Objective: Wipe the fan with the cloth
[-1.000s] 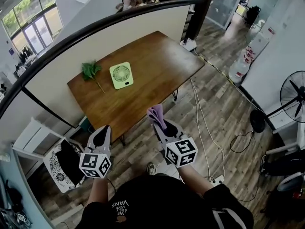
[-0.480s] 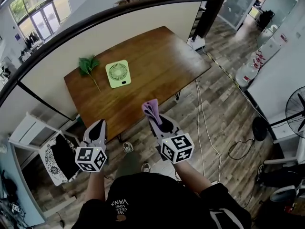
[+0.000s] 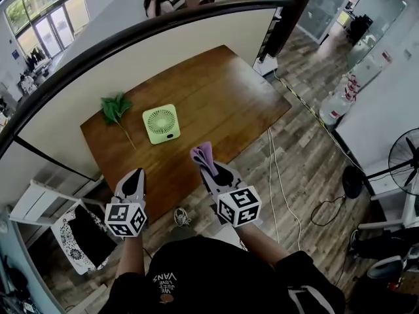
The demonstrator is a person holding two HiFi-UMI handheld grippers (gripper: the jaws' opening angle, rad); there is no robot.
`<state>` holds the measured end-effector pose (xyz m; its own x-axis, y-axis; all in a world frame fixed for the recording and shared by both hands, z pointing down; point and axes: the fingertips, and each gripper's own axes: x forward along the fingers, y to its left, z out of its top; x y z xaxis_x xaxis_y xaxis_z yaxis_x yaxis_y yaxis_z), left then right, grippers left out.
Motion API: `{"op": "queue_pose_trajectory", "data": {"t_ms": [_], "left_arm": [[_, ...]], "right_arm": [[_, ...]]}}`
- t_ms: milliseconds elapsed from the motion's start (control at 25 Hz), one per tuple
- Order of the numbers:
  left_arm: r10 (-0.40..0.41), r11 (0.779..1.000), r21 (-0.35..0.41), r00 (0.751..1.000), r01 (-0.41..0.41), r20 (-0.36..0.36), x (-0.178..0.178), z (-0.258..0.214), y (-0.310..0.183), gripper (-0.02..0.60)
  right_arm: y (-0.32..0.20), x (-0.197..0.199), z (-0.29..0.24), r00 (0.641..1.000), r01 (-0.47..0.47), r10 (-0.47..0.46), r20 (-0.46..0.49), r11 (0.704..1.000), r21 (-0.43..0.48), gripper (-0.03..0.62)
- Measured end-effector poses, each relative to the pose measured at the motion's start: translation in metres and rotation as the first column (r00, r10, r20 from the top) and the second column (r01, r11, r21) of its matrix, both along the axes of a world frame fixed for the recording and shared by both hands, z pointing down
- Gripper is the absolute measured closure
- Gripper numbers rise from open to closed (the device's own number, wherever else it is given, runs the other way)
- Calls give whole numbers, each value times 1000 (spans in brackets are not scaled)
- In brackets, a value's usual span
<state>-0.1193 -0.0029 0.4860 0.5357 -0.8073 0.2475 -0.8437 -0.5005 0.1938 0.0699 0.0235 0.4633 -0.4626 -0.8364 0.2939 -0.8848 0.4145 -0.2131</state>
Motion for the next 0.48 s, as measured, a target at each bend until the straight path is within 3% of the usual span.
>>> {"op": "queue_pose_trajectory", "data": {"t_ms": [480], "left_arm": [[61,997,-58,997,-59,36,-19,36,-89,571]], "right_arm": [[-80,-39,24,999,32,-33,-23,998,-50,491]]}}
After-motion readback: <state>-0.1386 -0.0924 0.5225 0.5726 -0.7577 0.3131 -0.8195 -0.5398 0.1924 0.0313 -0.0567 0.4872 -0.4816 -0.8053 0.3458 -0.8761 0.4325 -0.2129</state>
